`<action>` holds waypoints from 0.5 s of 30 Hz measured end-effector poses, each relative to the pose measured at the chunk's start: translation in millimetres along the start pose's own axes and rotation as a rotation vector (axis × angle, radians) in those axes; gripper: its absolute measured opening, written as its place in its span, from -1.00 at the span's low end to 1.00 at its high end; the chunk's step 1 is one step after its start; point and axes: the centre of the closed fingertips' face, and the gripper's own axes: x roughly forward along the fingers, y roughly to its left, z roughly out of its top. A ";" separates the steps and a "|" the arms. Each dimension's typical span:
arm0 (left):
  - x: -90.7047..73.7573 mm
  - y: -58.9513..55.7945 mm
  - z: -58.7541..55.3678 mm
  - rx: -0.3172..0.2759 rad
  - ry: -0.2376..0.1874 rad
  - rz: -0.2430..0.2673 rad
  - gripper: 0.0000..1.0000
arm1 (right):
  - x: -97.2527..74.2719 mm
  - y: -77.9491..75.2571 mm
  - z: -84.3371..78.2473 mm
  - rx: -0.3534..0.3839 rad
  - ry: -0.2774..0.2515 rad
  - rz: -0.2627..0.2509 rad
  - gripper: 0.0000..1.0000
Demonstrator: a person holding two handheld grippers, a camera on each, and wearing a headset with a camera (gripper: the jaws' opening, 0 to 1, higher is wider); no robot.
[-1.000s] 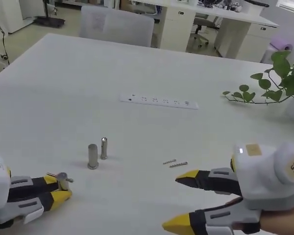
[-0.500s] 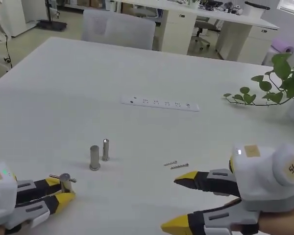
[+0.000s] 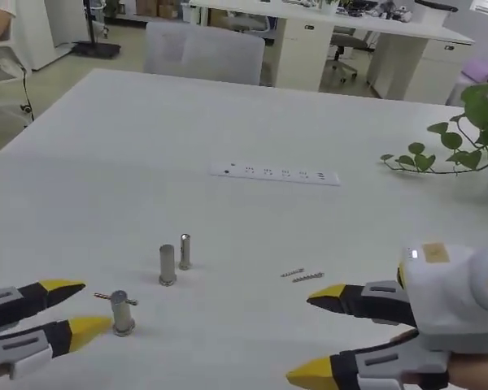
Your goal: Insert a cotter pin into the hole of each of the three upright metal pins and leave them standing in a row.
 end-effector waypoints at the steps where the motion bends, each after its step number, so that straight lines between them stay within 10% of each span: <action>1: -1.2 -1.0 5.2 0.001 -0.009 -0.007 -0.23 | -0.9 -0.7 -0.9 0.003 -0.004 -0.002 0.31; 15: 37.2 -14.6 50.4 0.014 0.026 -0.103 -0.06 | -9.6 -5.7 -10.9 0.019 -0.024 -0.034 0.45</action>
